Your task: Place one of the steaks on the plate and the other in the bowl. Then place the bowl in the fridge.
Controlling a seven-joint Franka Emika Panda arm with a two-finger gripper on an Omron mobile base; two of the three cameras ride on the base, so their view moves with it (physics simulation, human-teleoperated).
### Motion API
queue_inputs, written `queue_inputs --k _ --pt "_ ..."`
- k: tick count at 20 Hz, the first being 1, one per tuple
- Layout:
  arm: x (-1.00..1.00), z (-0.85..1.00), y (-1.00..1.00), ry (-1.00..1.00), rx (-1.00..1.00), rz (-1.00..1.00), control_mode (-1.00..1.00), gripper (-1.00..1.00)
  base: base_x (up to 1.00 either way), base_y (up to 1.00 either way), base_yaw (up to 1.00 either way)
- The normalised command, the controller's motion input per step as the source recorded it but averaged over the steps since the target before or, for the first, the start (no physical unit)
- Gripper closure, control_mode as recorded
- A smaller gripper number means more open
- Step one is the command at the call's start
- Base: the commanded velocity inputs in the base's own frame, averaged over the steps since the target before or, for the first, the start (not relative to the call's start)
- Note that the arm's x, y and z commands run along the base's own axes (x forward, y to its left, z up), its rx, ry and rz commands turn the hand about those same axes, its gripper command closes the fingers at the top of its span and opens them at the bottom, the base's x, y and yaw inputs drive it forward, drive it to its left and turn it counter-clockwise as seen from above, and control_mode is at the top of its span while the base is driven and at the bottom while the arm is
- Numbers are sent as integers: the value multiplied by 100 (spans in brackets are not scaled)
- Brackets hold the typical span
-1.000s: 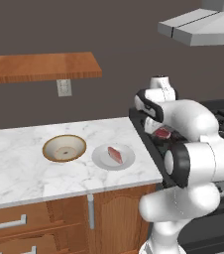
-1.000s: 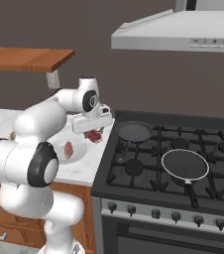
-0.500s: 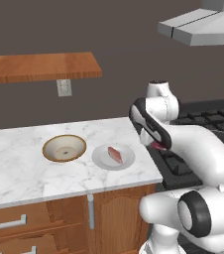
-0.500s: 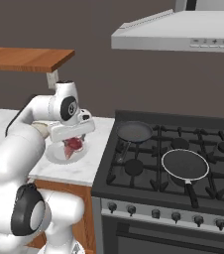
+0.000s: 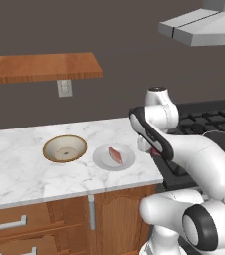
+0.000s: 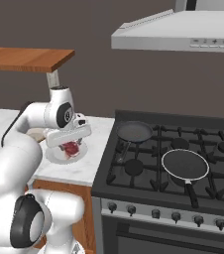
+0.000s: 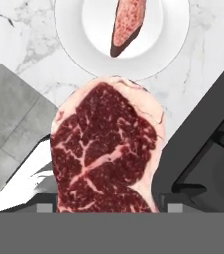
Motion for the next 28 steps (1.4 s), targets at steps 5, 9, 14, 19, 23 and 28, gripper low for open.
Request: queue_inputs --k 5,9,14,19,23,28 --pt "0 0 23 0 0 -1 100 100 0 42 -2" --pt "0 0 0 0 0 0 100 100 0 86 -5" --pt "0 0 0 0 0 0 100 100 0 84 -5" --pt "0 0 0 0 0 0 100 100 9 64 -3" --pt "38 0 9 -3 0 0 -100 100 0 0 0" --pt "83 -3 0 0 0 0 -100 100 0 0 0"
